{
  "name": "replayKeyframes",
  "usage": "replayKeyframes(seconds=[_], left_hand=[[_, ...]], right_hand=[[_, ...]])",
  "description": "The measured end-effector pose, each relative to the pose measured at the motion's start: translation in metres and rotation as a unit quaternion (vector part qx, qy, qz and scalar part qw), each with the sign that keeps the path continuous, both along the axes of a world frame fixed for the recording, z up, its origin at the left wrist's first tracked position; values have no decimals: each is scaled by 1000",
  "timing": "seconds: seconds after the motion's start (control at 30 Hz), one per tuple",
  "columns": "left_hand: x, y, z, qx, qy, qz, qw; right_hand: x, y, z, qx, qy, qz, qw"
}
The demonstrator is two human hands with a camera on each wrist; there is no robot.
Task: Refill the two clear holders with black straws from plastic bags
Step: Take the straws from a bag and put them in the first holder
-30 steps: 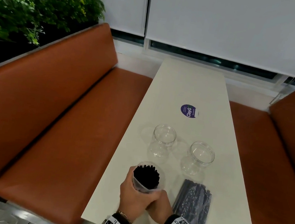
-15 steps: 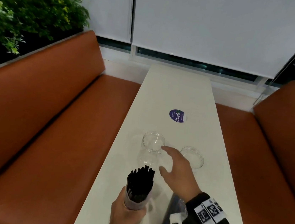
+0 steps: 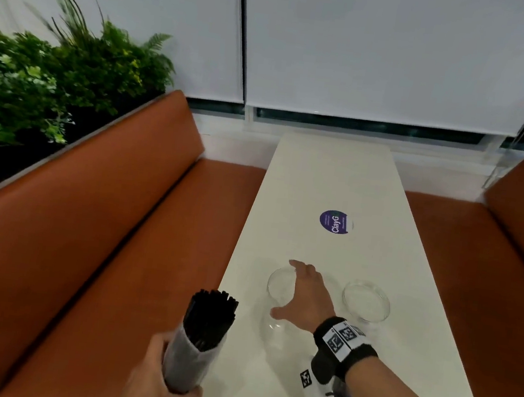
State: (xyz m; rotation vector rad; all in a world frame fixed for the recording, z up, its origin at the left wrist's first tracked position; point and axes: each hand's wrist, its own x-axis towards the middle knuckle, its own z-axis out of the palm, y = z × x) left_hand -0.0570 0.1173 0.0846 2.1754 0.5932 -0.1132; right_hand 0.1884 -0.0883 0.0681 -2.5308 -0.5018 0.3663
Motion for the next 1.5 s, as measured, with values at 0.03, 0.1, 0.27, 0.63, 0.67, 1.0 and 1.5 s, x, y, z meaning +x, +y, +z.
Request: replayKeyframes(seconds=[0.03,0.1,0.27,0.63,0.67,1.0,1.5], left_hand=[[2,0,7,19,-5,12,1000],[12,5,20,72,-10,-3,997],[54,4,54,194,78,-151,966],[133,-26,112,336,234,-338,847],[136,-29,113,349,240,-349,836],[123,-22,147,492,129,-287,812],[110,-72,131,219,-352,-59,908]], right_hand=[[-10,-4,-1,4,3,10,1000],[-32,-13,-2,4,3,30,1000],[-68,-29,-1,-1,0,61,998],[-72,-17,42,17,-88,170,981],[-70,-14,37,8,-73,171,983],[-60,-14,-11,65,-23,87,994],[-69,-33,-30,230,80,-6,970]])
